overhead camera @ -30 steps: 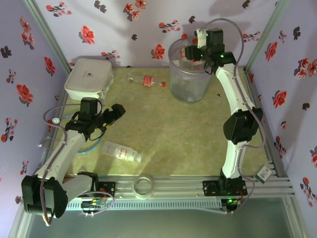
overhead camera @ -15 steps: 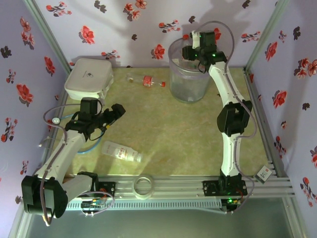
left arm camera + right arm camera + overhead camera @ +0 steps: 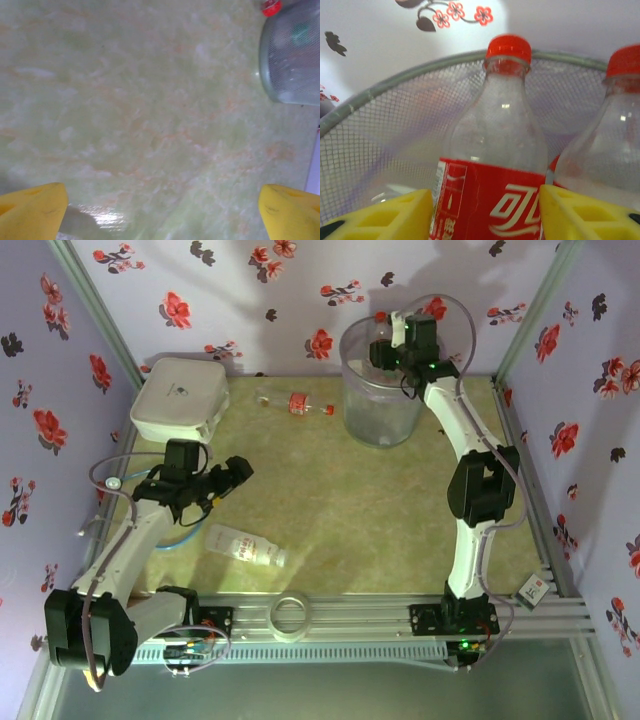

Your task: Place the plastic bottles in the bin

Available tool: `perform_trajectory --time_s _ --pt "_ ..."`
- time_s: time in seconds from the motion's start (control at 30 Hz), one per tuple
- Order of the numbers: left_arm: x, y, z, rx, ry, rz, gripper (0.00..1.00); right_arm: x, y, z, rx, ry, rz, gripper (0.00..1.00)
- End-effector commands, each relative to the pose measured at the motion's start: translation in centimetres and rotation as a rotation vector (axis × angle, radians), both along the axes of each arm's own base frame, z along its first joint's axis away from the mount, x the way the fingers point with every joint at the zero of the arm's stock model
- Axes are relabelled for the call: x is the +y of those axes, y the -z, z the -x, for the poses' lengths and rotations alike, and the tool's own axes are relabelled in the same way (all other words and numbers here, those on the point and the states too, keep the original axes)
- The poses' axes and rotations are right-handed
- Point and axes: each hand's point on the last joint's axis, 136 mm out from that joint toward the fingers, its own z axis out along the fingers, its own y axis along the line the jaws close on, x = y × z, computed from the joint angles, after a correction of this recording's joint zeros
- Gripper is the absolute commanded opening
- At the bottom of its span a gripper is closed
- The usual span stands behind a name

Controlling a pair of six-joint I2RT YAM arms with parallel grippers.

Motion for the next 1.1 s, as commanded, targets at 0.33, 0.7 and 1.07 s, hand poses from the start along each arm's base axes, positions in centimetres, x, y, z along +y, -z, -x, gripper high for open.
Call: perform_trajectory --time_s 0.33,0.7,1.07 --pt "4.3 0.9 7.2 0.305 -0.168 -0.186 1.00 0.3 -8.4 5.7 -0.047 -0.049 -0.047 0.90" --pt "3.6 3.8 10.4 0.474 -0.422 -0.179 1.00 2.1 -5.3 13.3 -0.004 -0.115 -0.089 0.89" --pt "3.1 7.4 10.9 0.578 -0.522 -0.205 1.00 0.9 -1.5 17.9 0.075 -0.095 -0.068 0.90"
